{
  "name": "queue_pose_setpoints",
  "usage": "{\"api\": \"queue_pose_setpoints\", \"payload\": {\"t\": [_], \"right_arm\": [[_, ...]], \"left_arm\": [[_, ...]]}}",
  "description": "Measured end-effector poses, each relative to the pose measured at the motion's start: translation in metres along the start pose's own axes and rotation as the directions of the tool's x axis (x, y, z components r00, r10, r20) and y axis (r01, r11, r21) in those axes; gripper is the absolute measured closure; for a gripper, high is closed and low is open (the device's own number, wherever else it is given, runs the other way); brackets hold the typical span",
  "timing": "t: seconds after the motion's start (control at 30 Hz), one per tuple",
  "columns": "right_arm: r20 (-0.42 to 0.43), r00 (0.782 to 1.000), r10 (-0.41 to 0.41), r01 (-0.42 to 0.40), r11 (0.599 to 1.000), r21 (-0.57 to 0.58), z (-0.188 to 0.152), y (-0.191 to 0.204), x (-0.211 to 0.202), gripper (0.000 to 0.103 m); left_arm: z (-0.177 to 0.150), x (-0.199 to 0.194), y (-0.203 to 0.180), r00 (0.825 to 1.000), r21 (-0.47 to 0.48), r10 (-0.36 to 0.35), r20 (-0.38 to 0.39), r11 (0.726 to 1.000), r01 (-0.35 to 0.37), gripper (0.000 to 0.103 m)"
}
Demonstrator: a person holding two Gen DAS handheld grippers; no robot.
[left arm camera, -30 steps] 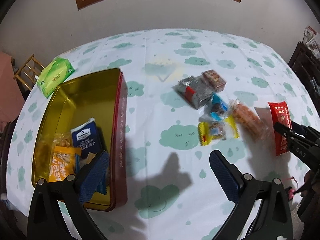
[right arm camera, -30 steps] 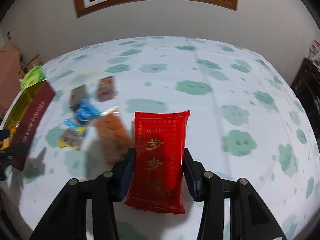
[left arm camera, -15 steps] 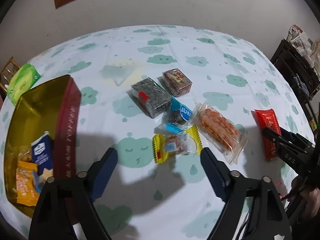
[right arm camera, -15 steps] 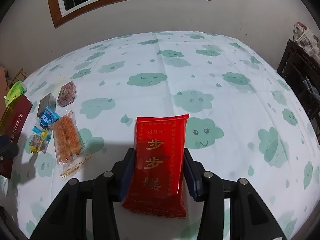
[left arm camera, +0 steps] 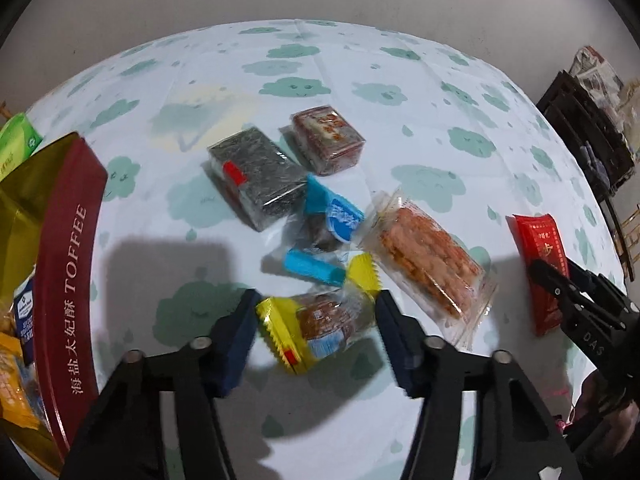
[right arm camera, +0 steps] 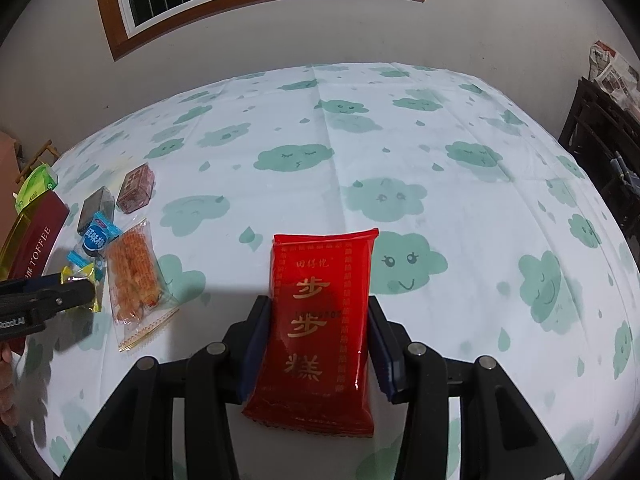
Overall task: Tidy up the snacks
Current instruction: 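Grasp the yellow-wrapped cake packet with the left gripper while the right gripper holds the red bag, then carry the yellow cake packet into the tin and open the left gripper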
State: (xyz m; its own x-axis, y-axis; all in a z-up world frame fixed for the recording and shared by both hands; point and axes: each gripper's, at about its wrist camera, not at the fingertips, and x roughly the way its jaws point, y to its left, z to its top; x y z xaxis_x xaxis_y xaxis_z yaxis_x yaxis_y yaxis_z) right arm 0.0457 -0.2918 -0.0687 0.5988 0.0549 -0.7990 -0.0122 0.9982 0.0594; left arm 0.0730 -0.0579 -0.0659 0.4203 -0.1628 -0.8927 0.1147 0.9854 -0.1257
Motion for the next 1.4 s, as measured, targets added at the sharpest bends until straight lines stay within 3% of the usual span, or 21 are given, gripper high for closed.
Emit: {"api": "queue_pose_setpoints", "payload": {"t": [0.07, 0.33, 0.97, 1.4], "right_arm": [[0.001, 1.0, 0.001, -0.001, 1.0, 0.001, 0.0, 0.0, 0.0, 0.056], [0.001, 1.0, 0.0, 0.0, 1.0, 0.001, 0.0, 0.001, 0.0, 0.056], [-0.002, 0.999, -0.042, 0.042, 0.998, -0.037, 0.001, 0.009, 0.002, 0.055], [-0.004, 0.998, -0.064, 0.064, 0.996, -0.055, 0.001, 0.012, 0.003, 0.054]], "left_arm": [[-0.001, -0.001, -0.003, 1.0, 0.011, -0.009, 0.001, 1.0, 0.009, 0.062], [-0.004, -0.006, 0.005, 0.997, -0.042, -0.081, -0.008, 0.996, 0.081, 0.079], [-0.011, -0.042, 0.016, 0.996, -0.032, -0.071, 0.047, 0.997, 0.073, 0.082], [0.0, -0.085, 0.053, 0.993, -0.038, 0.02, 0.113, 0.999, -0.016, 0.082]]}}
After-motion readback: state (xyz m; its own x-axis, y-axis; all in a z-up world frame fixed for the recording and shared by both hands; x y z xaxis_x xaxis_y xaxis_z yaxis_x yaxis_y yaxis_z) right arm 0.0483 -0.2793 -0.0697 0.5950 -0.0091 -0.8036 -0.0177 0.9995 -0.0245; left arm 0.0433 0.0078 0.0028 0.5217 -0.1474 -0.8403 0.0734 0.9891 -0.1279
